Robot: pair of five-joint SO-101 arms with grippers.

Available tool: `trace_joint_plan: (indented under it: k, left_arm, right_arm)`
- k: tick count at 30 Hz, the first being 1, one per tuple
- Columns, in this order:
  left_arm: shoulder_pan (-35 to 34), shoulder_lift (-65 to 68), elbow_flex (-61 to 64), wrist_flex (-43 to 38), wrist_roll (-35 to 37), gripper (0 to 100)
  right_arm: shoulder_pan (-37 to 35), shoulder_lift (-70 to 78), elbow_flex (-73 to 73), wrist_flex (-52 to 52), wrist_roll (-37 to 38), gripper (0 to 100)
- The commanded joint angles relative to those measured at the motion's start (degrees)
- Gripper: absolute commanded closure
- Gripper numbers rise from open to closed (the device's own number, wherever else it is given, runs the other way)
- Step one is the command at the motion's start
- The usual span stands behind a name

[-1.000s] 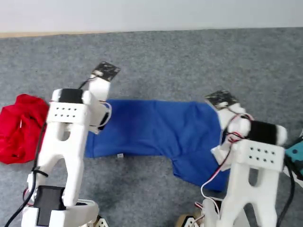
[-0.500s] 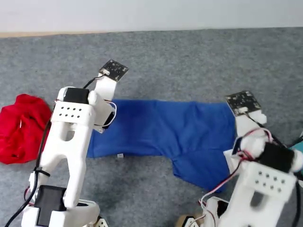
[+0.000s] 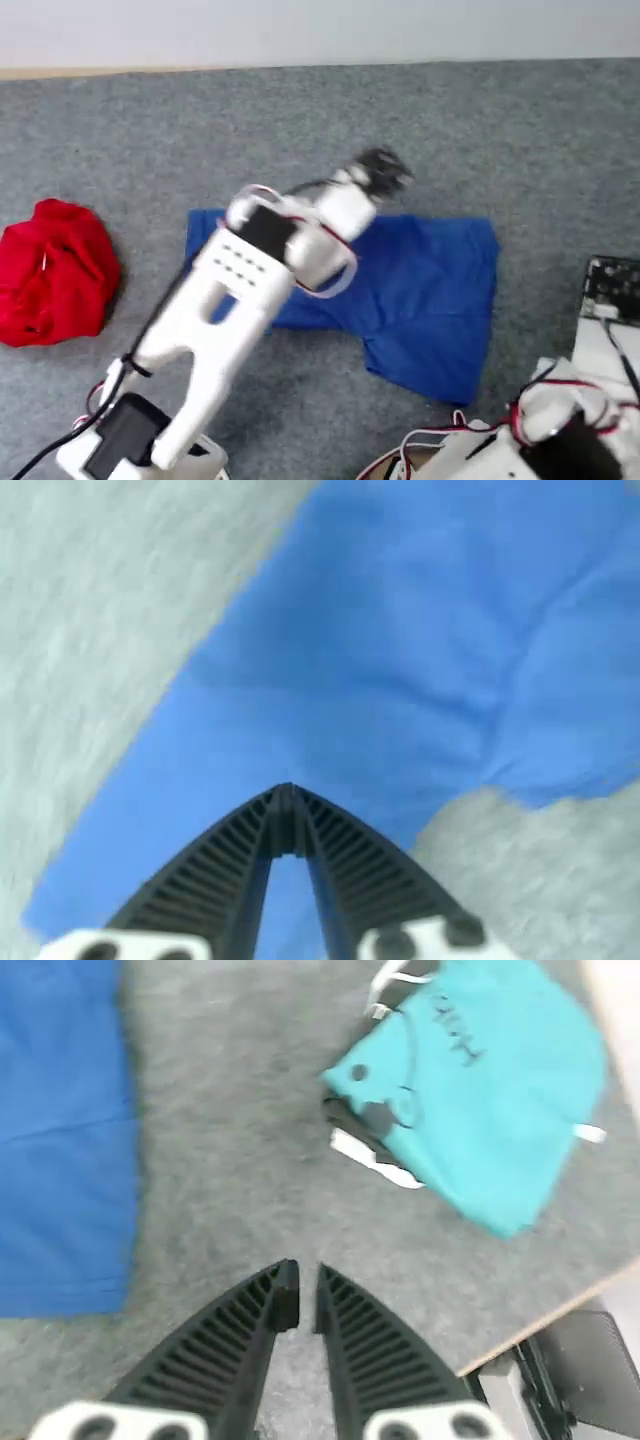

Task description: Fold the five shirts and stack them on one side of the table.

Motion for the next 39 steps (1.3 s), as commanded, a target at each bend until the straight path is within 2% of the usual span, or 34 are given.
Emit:
trace_joint_plan:
  k: [1, 8, 17, 22, 30, 33, 39]
  left_arm:
    - [8.7, -1.4, -1.6, -2.9, 3.0, 100]
    - [17.8, 9.5, -2.2, -5.5, 4.2, 100]
    - [22.7, 22.7, -8.7, -5.3, 4.0, 99]
    - [24.3, 28.0, -9.0, -5.0, 4.0, 92]
    - [24.1, 30.7, -17.0, 2.9, 3.3, 81]
    - [24.1, 32.4, -20.4, 7.0, -0.5, 79]
    - [22.9, 37.6, -26.7, 11.2, -3.8, 79]
  right_arm:
    - [4.5, -3.0, -2.6, 0.3, 0.4, 98.8]
    - [11.6, -10.0, -2.6, 0.5, 0.4, 98.9]
    - [11.9, -15.7, 1.1, 0.7, 0.1, 98.9]
    - [11.9, -19.2, 1.2, 0.7, 0.1, 98.9]
    - [11.6, -21.4, 1.8, 0.7, 0.3, 98.9]
    - [11.6, -21.8, 3.5, 0.3, 0.2, 98.9]
    - [11.6, -21.8, 6.0, 0.2, 0.4, 98.9]
